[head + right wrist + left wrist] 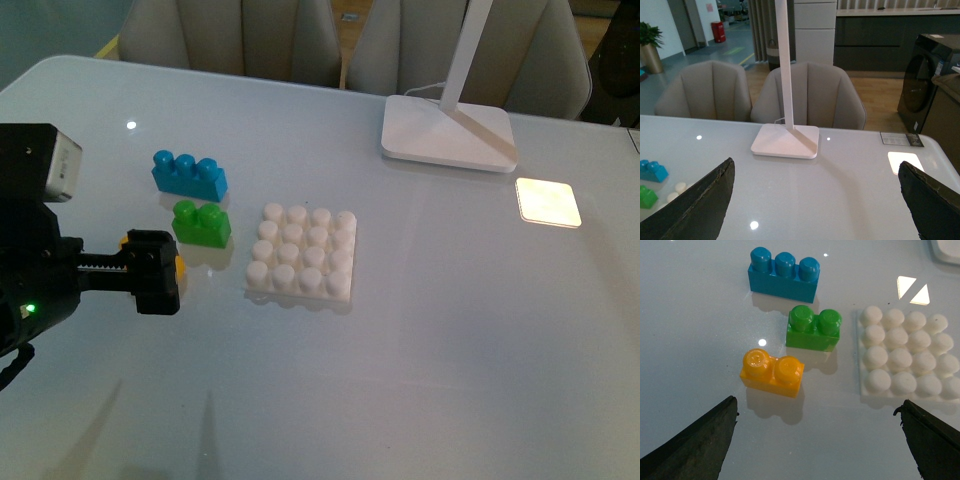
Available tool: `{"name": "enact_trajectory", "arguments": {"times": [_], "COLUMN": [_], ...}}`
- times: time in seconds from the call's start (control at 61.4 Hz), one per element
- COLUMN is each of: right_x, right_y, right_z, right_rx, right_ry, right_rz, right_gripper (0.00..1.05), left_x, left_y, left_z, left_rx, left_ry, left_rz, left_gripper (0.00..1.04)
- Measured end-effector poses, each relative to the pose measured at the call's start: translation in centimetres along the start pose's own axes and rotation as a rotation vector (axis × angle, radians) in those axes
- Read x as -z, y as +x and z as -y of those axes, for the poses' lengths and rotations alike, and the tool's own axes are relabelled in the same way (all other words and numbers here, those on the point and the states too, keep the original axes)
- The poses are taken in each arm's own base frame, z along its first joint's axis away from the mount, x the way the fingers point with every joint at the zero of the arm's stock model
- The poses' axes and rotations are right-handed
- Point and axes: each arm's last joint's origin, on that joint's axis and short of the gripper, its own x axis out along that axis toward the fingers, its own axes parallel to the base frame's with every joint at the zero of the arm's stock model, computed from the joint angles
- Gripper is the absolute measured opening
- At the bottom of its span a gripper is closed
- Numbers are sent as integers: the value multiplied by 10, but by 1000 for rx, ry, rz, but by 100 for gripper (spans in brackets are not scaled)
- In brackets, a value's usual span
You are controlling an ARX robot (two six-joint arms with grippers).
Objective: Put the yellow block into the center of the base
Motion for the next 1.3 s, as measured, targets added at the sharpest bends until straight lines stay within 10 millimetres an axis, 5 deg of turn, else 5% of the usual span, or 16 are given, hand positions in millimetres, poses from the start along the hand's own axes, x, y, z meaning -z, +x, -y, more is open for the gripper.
{"name": "enact_trajectory", "arguments": {"times": [0.505,0.913,1.304], "right_x": [0,0,0], "right_y": [0,0,0], "right_z": [0,0,0], "right_rx": [0,0,0], "right_ry": [0,0,0], "right_rz": [0,0,0], "right_gripper": [96,96,96], "left_x": [16,12,12], "left_y": [59,81,92], "left_z": [-10,-39,-42], "left_rx": [24,-27,-10], "left_ry": [180,172,174], "left_rz": [-46,-57,-58], "left_gripper": [97,97,97]}}
